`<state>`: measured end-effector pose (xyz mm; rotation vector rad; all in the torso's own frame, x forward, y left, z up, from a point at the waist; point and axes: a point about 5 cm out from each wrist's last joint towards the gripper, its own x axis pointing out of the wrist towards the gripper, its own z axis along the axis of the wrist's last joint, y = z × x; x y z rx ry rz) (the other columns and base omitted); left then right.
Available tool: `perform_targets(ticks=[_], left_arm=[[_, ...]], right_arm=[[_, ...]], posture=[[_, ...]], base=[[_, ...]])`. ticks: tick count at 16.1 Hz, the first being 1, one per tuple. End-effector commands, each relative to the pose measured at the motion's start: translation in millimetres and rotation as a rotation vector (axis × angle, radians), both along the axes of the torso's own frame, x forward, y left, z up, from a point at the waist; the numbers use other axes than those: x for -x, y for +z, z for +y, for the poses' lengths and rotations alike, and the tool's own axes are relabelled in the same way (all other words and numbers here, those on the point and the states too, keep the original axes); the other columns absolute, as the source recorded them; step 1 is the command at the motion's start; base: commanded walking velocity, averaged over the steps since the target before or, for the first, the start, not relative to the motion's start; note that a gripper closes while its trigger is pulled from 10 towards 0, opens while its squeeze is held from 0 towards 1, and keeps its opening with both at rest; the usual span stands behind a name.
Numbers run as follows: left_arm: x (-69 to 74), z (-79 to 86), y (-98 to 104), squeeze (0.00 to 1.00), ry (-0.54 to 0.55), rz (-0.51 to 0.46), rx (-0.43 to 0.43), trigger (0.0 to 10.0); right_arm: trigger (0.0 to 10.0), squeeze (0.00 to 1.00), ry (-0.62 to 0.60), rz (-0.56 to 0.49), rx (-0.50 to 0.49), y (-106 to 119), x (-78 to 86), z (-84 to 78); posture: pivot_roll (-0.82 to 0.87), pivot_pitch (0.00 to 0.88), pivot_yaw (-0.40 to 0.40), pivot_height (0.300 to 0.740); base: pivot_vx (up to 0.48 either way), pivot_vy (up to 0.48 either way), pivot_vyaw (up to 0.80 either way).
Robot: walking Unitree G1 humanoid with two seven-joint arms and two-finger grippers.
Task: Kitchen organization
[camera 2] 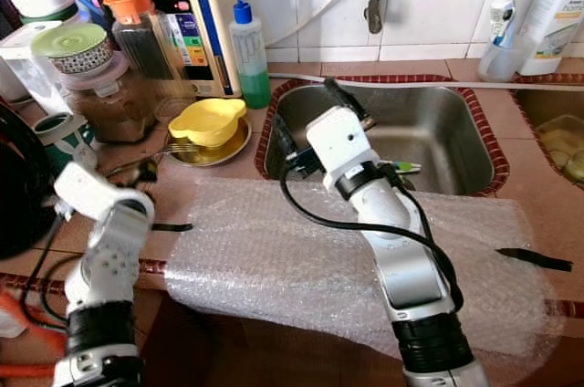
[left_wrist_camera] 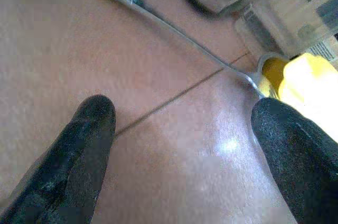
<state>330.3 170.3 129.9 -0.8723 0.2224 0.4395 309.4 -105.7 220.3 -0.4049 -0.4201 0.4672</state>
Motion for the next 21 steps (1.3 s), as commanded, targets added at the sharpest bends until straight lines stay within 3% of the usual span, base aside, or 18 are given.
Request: perform_targets(ticks=[1,5,8,13,17,21], left_arm=[[1.4,2.0,1,0.0,0.013,0.004,0.028,10.0],[-5.2,-8.7,-4,0.0,-0.015,-0.022,0.095,10.0],[-13.7,-15.6,5,0.0,-0.031,-0.089,0.153,10.0],[-20.9,-23.7,10,0.0,-0.061,-0.12,0.175,10.0],[-25.8,-32.9,8,0.0,-0.085,-0.139,0.201,10.0],[-31.7,-44.1,9,0.0,-0.113,-0.155,0.229,10.0]], right_arm=[[10.0,0.95,0.044,-0.014,0.011,4,6.0,7.6],[10.0,0.95,0.063,0.003,0.024,4,8.8,10.1],[10.0,0.95,0.072,0.009,0.042,3,12.5,10.8],[10.0,0.95,0.074,0.016,0.045,2,15.5,12.1],[10.0,0.95,0.168,0.065,0.036,1,23.0,22.2],[10.0,0.94,0.187,0.081,0.05,-1,27.8,25.1]], posture=[[-0.28,0.066,0.146,0.74],[-0.3,0.072,0.141,0.74],[-0.32,0.074,0.141,0.74],[-0.33,0.073,0.15,0.74],[-0.33,0.086,0.151,0.74],[-0.35,0.094,0.153,0.74]], base=[[0.0,0.0,0.0],[0.0,0.0,0.0],[0.0,0.0,0.0],[0.0,0.0,0.0],[0.0,0.0,0.0],[0.0,0.0,0.0]])
